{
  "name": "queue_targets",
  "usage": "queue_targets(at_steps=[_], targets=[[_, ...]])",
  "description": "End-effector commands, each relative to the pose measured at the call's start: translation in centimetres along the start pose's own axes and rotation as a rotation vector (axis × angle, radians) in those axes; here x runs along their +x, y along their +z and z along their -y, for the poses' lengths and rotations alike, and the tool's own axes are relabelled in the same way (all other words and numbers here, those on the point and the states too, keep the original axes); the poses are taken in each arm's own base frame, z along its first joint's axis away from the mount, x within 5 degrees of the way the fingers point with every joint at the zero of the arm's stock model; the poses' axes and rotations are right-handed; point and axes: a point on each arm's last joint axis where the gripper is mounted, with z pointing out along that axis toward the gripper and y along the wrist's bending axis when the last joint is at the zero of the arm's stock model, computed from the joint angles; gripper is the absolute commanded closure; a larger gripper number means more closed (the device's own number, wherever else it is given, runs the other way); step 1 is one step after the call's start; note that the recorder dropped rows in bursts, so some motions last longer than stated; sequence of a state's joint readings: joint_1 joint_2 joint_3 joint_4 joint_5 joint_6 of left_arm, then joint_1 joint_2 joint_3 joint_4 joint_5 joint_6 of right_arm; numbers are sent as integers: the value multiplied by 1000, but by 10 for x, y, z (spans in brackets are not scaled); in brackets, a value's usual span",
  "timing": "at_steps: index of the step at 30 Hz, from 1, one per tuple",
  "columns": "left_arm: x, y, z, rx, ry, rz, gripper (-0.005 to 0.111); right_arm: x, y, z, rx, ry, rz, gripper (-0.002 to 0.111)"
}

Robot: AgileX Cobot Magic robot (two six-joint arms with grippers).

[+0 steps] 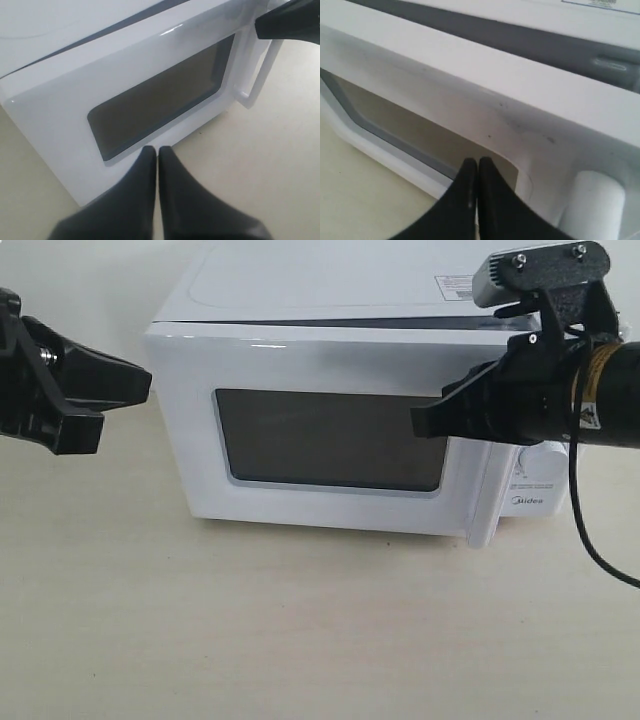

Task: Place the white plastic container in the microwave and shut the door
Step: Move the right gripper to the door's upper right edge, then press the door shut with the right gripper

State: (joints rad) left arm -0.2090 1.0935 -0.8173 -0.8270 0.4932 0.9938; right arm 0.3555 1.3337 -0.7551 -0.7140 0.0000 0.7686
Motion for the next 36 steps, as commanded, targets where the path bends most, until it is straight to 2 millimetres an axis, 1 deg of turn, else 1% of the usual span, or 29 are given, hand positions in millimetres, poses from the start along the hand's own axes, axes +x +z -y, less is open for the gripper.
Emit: queue_targets(at_steps=[1,6,9,21,30,36], targets=[[2,1,-1,-1,-14,-5,103,-10,1,0,-16,3,42,109],[2,1,-1,-1,-14,-5,103,-29,-1,3,27,-36,64,109],[2,1,-1,-1,-14,-5,103,-33,3,5,54,-39,44,109],[2,1,-1,-5,-12,-3,103,-23,17,7,64,-68,-8,109],[1,1,-1,-7,-12,-2,103,-28,15,35,112,11,41,109],[1,1,-2,-18,-10,5,103,-30,13,32,100,11,54,109]])
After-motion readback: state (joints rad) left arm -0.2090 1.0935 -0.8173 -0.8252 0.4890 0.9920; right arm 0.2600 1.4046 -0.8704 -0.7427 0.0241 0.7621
